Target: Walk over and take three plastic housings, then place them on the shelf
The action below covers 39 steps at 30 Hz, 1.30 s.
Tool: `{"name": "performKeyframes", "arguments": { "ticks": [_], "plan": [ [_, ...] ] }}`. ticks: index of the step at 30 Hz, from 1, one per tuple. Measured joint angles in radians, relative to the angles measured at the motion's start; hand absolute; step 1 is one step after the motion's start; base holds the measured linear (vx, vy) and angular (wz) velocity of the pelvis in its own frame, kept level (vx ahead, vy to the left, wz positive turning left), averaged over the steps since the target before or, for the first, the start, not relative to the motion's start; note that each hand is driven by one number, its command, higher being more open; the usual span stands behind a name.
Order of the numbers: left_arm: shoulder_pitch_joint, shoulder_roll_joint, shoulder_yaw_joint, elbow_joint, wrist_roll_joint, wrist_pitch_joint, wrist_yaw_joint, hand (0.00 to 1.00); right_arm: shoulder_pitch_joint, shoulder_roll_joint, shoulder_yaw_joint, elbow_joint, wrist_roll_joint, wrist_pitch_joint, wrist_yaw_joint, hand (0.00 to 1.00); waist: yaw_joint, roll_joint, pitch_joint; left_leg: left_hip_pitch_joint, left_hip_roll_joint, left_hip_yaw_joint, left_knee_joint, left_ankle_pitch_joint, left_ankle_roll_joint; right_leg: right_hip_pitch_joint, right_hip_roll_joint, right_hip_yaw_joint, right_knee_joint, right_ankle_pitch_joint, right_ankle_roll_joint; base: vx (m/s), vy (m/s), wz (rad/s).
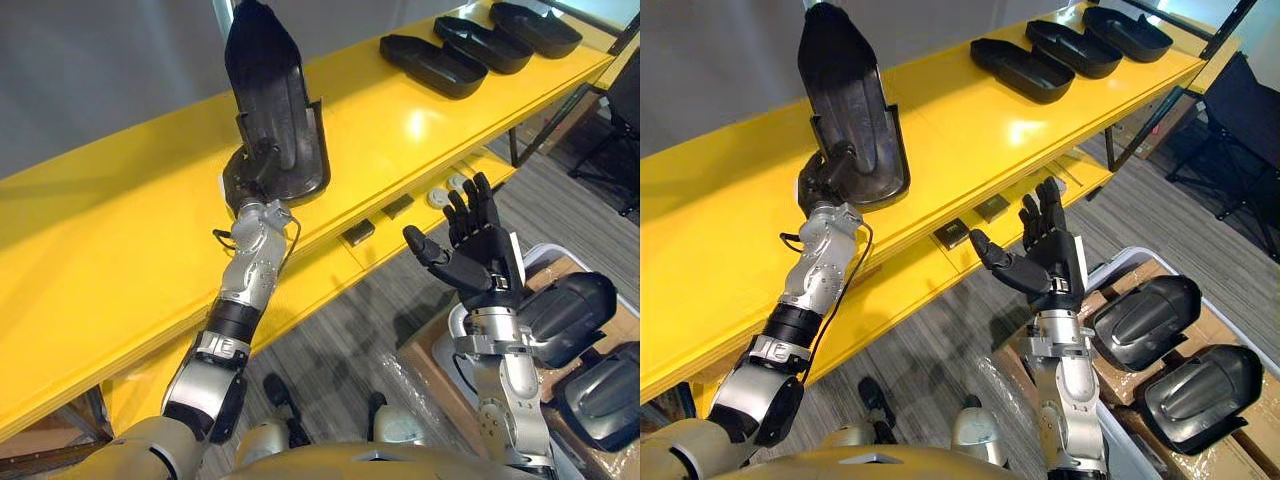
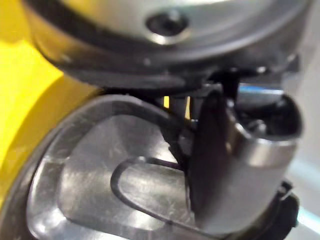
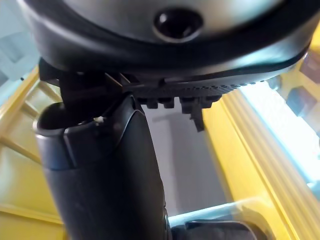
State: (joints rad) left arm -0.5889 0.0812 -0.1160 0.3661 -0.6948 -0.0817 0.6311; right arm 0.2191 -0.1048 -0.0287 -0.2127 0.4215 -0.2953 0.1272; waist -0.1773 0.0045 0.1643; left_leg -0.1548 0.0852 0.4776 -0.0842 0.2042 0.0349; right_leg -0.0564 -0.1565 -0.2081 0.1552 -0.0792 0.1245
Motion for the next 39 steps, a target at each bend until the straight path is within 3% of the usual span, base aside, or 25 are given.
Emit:
{"name": "performKeyframes", "arguments": {
  "ticks": [6,7,15,25,33,36,38,39],
  "plan": [
    [-0.047,-0.014,-0.005,0.021,0.008,-0.005,-0.003,0.0,-0.012,0.029,0.005,0.002,0.056,0.0,0.012,1.0,0.005,-0.001,0.033,0.003,-0.003,0.0,0.0,0.005,0.007,0.001,-0.004,0.004,0.008,0.001,0.001,0.0,0.023,0.0],
    [-0.056,-0.013,-0.003,0.022,0.011,-0.005,-0.003,1.0,-0.016,0.029,0.006,0.004,0.059,0.0,0.012,1.0,0.005,0.001,0.042,0.003,-0.002,0.0,0.0,0.002,0.005,-0.003,-0.004,0.005,0.013,0.0,0.0,-0.04,0.028,-0.03],
    [-0.198,0.005,0.001,0.088,0.075,-0.016,-0.016,1.0,-0.08,0.02,0.012,0.004,0.076,0.0,0.013,1.0,0.005,0.006,0.114,-0.044,0.002,0.008,0.0,0.013,0.001,-0.076,-0.007,0.02,0.054,-0.007,-0.01,-0.05,0.02,-0.04],
    [-0.238,0.013,-0.019,0.086,0.139,-0.029,0.055,1.0,-0.088,0.023,0.08,0.004,0.116,0.0,-0.013,1.0,0.005,0.01,0.165,-0.046,-0.005,0.003,0.0,0.015,0.004,-0.084,-0.015,0.018,0.075,-0.015,-0.003,0.0,0.0,0.0],
    [-0.226,0.014,0.007,0.096,0.233,-0.08,0.187,1.0,-0.066,0.025,0.099,0.003,0.115,0.0,-0.027,1.0,-0.004,0.011,0.172,-0.043,-0.004,0.003,0.0,0.016,0.003,-0.09,-0.016,0.018,0.093,-0.022,-0.004,0.01,-0.005,0.0],
    [-0.213,0.014,0.014,0.093,0.258,-0.087,0.173,1.0,-0.064,0.024,0.105,0.003,0.094,0.0,-0.027,1.0,-0.003,0.012,0.172,-0.03,-0.005,-0.001,0.001,0.017,0.004,-0.074,-0.016,0.014,0.093,-0.021,0.0,0.06,-0.019,0.04],
    [-0.176,0.014,0.008,0.039,0.281,-0.068,0.148,1.0,-0.074,0.024,0.111,0.001,0.092,-0.002,-0.027,1.0,-0.001,0.012,0.172,-0.018,-0.006,-0.005,0.0,0.016,0.003,-0.057,-0.016,0.006,0.088,-0.023,0.0,0.05,-0.019,0.05],
    [-0.147,0.015,-0.004,-0.01,0.318,-0.025,0.14,1.0,-0.085,0.022,0.106,0.001,0.065,-0.011,-0.029,1.0,0.006,0.012,0.172,-0.009,-0.006,-0.007,0.0,0.016,0.002,-0.045,-0.016,0.002,0.085,-0.026,-0.001,0.03,-0.015,0.06]
  ]
}}
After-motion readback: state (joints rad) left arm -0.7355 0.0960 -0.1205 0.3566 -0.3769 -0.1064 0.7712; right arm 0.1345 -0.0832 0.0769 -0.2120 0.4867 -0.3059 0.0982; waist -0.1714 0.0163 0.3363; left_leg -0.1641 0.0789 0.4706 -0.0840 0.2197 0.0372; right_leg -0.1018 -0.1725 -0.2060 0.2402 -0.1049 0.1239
